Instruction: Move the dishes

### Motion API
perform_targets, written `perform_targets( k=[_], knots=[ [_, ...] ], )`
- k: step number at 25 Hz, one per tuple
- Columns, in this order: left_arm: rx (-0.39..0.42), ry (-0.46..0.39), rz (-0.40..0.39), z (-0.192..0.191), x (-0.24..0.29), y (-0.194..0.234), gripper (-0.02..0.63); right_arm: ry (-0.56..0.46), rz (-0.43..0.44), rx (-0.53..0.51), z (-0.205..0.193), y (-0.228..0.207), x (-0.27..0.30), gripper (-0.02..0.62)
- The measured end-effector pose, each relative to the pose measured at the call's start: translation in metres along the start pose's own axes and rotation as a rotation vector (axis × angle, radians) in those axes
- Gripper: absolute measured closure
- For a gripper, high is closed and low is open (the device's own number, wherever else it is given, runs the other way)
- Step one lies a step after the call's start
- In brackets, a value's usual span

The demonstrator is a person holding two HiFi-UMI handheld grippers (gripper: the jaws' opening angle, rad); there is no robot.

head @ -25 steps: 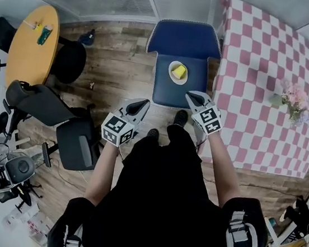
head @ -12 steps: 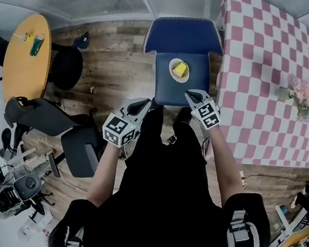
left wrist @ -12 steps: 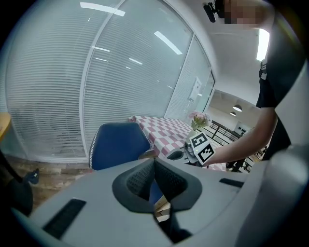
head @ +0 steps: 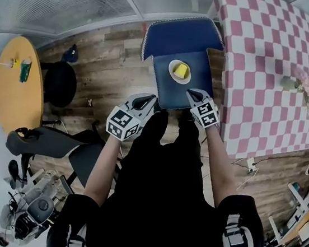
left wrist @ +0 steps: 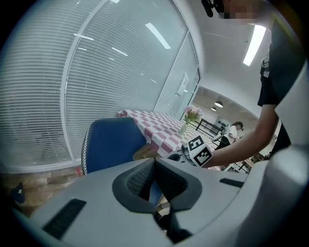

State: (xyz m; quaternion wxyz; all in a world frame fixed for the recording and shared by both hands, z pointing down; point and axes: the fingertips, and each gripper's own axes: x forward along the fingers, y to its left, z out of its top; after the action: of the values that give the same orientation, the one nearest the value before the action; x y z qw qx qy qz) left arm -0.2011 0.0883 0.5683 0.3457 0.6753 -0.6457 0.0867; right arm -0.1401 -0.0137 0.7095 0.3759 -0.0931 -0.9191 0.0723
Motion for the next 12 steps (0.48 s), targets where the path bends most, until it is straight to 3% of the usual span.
perform_targets(
  k=[5, 12],
  knots=[
    [0.002, 0.019, -0.048, -0.009, 0.019, 0.032, 0.584, 0.035, -0.029, 0.058, -0.011, -0.011, 0.044, 0.578],
    [-0.039, 0.052, -0.086, -0.038, 0.046, 0.059, 0.584, 0.094, -0.007, 0.038, -0.042, -0.020, 0.099, 0.578]
  ],
)
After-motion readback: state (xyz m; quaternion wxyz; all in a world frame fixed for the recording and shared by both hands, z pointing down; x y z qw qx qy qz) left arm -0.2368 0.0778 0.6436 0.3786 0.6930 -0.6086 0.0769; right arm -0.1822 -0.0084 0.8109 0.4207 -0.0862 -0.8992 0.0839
